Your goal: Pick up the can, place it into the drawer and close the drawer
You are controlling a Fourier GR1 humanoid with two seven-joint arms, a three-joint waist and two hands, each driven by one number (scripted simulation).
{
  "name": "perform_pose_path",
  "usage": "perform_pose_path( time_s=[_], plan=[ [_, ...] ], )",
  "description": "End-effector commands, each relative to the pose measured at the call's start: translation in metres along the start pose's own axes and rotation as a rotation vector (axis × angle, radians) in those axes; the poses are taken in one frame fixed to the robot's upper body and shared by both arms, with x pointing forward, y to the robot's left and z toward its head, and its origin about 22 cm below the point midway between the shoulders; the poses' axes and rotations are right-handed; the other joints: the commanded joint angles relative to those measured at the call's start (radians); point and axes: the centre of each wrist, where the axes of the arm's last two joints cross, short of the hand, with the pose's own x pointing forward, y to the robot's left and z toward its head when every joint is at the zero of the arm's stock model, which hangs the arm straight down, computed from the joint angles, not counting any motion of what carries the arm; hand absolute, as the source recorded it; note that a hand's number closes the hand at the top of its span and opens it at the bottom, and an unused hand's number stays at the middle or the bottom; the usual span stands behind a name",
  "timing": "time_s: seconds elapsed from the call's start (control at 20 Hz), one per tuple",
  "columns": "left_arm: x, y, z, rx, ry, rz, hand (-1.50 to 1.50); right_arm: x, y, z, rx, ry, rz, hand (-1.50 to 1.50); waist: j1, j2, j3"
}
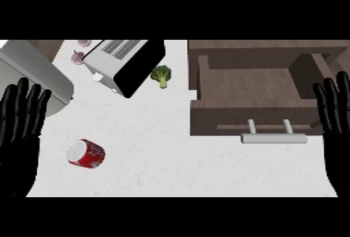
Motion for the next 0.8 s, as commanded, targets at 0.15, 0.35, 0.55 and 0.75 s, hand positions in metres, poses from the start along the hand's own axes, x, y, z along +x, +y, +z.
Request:
perform_pose_path(
  time_s=[0.15,0.35,0.55,0.75],
  plan=[
    [0.01,0.019,0.026,0.334,0.004,-0.187,-1.5,0.007,-0.002,0.007,-0.036,-0.011,-0.039,-1.5,0.008,0.011,-0.026],
    [-0.012,0.034,0.063,0.677,0.335,-0.168,-1.5,-0.021,-0.012,0.022,-0.154,0.257,-0.001,-1.5,0.041,0.017,-0.029],
    [0.009,0.014,0.067,0.78,0.382,-0.141,-1.5,-0.012,-0.007,0.021,-0.134,0.302,-0.014,-1.5,0.004,0.014,-0.025],
    [0.025,-0.005,0.07,0.795,0.406,-0.139,-1.5,-0.026,-0.033,0.012,-0.137,0.291,-0.022,-1.5,0.0,0.016,-0.025]
  ],
)
